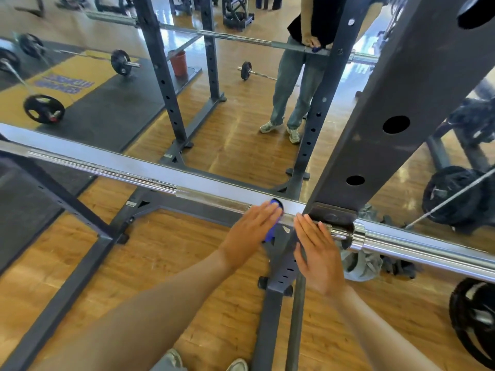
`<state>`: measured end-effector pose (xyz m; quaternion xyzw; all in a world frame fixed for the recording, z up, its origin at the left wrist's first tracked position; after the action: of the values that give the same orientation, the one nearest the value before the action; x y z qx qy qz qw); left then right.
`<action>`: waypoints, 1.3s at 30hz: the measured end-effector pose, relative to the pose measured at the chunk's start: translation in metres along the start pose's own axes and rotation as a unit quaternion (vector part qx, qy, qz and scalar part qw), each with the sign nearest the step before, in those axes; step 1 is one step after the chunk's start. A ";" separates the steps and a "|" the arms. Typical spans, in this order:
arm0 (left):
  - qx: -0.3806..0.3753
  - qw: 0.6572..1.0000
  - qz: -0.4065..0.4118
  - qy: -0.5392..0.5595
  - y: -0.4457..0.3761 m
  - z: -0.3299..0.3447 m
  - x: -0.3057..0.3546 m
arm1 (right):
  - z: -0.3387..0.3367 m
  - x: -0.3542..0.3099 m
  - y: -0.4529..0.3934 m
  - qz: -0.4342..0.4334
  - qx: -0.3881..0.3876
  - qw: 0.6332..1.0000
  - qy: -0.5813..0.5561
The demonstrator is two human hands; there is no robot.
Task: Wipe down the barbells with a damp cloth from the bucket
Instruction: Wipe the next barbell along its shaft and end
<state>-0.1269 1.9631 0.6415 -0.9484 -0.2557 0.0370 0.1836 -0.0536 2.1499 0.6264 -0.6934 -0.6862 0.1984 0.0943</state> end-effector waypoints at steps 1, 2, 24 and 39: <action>0.002 1.000 -0.014 -0.003 0.011 -0.005 -0.015 | -0.001 -0.002 0.000 -0.003 -0.008 1.000 0.018; 0.005 1.000 -0.030 -0.003 0.018 -0.009 -0.026 | -0.001 -0.006 0.000 -0.007 -0.019 0.999 0.032; -0.021 0.999 -0.029 -0.006 0.008 -0.022 -0.038 | 0.027 -0.063 -0.089 0.129 -0.162 0.976 0.068; -0.059 0.997 0.001 0.051 0.001 -0.019 -0.073 | 0.033 -0.072 -0.120 0.009 -0.193 0.977 0.086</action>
<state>-0.1867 1.9193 0.6564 -0.9586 -0.2467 -0.0260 0.1398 -0.1750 2.0790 0.6555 -0.7189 -0.6950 0.0031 0.0155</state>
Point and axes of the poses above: each hand's wrist, its own y-axis away from the middle knuckle, its own z-axis out of the palm, x = y × z, the point moved 4 cm from there along -y, towards the middle knuckle, and after that the axes turned 11 degrees about z, right-handed, at the moved point
